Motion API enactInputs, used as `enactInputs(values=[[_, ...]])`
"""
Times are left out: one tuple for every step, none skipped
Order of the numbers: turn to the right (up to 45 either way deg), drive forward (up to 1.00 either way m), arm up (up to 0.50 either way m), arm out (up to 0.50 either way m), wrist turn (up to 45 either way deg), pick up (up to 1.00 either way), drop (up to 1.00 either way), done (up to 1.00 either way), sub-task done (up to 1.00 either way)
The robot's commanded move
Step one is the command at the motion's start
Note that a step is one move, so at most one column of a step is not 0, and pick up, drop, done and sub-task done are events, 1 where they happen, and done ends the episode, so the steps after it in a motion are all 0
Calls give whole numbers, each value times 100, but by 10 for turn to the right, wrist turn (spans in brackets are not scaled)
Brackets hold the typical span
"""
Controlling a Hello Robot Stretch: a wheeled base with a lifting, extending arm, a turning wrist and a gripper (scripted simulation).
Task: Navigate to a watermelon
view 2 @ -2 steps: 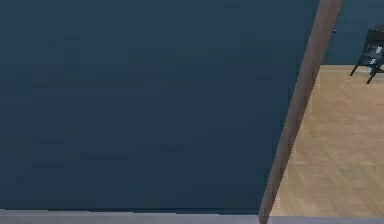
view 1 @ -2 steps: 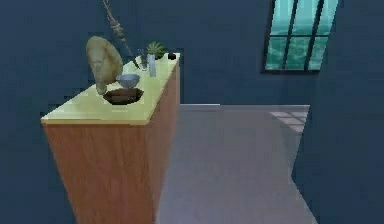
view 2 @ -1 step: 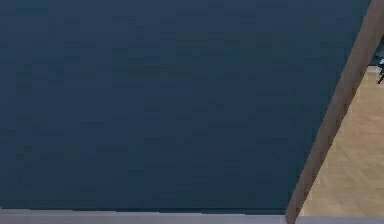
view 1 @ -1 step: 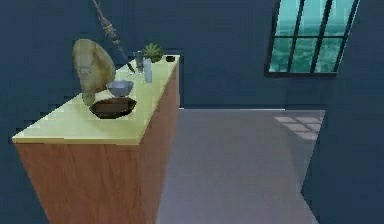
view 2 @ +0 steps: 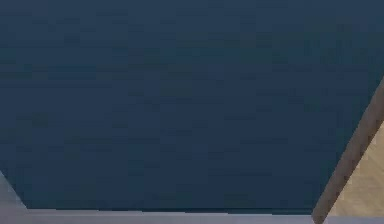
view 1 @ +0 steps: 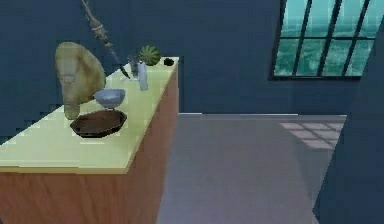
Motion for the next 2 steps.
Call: enactInputs(values=[[180, 0, 0, 0, 0, 0, 0, 0, 0], [0, 45, 0, 0, 0, 0, 0, 0, 0]])
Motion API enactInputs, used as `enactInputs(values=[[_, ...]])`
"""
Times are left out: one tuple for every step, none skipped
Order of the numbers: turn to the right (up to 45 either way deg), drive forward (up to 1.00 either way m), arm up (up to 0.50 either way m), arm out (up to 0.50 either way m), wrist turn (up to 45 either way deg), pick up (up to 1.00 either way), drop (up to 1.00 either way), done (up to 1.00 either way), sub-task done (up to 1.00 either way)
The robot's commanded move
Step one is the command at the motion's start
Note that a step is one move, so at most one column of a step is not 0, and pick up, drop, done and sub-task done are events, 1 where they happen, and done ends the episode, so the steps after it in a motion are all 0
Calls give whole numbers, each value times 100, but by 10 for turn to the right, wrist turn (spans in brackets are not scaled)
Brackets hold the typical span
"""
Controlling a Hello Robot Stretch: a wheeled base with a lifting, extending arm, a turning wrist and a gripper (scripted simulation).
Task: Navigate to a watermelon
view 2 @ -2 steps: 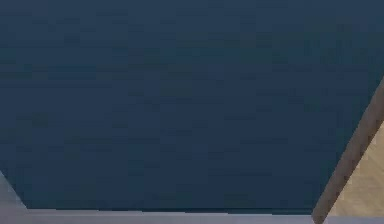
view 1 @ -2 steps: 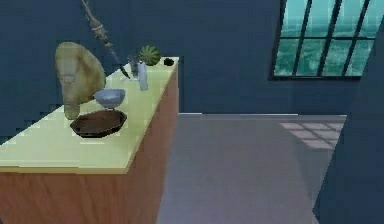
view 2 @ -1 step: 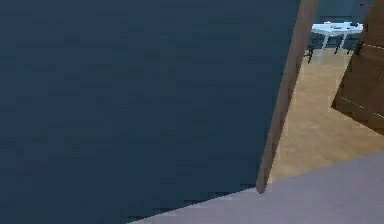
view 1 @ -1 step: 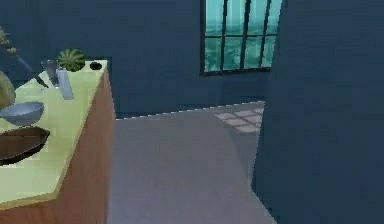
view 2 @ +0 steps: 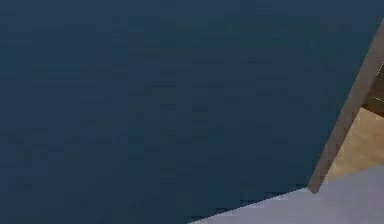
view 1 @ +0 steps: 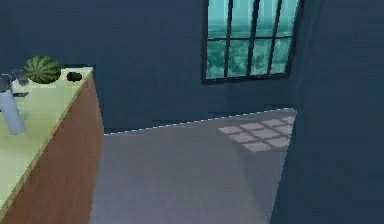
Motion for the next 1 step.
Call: enactInputs(values=[[-120, 0, 0, 0, 0, 0, 0, 0, 0]])
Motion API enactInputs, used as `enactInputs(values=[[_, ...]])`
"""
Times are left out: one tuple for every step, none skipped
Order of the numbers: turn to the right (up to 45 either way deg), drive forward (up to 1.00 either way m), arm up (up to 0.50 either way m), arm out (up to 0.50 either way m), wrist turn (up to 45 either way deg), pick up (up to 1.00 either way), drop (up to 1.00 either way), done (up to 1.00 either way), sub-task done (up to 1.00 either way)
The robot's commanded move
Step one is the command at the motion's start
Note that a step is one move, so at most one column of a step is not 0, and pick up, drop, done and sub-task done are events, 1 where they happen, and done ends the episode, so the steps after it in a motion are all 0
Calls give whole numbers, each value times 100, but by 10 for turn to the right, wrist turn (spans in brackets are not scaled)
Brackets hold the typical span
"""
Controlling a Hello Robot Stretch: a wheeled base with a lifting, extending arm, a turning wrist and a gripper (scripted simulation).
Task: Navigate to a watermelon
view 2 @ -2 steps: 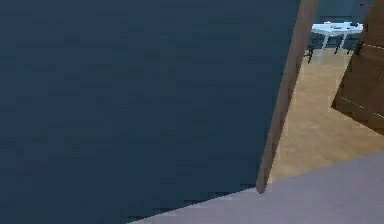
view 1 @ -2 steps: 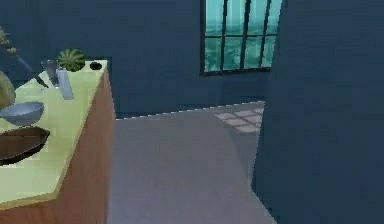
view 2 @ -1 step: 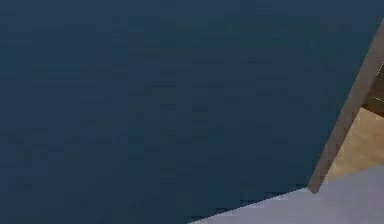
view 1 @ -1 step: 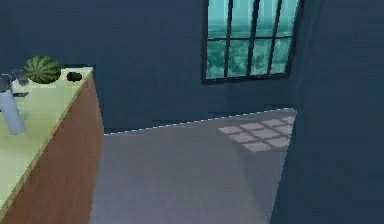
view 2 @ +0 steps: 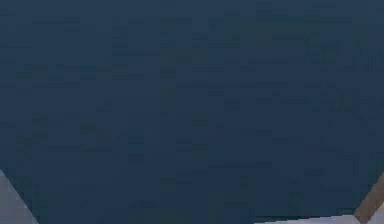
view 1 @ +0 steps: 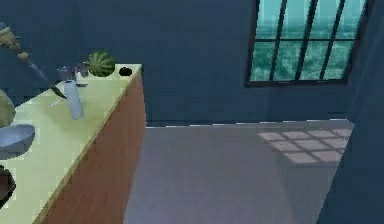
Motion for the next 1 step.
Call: enactInputs(values=[[0, 100, 0, 0, 0, 0, 0, 0, 0]])
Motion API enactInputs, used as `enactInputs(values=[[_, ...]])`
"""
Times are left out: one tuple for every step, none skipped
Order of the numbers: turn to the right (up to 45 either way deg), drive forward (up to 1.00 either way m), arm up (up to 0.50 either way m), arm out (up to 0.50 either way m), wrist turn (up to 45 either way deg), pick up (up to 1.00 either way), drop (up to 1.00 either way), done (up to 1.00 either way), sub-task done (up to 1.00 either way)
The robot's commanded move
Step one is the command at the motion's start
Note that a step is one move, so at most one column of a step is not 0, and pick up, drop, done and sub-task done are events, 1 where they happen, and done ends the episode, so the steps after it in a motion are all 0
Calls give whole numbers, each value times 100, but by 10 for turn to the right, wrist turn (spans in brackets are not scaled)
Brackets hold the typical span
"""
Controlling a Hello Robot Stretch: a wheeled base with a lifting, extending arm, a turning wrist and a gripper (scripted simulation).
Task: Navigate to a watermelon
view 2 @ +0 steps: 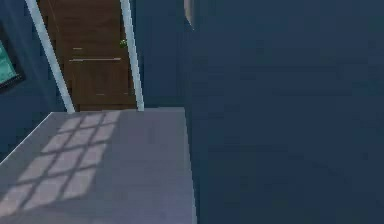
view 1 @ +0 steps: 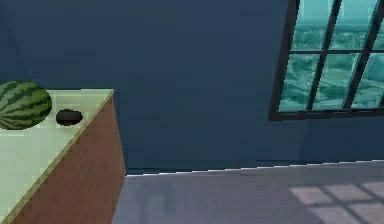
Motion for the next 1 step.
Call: enactInputs(values=[[0, 50, 0, 0, 0, 0, 0, 0, 0]])
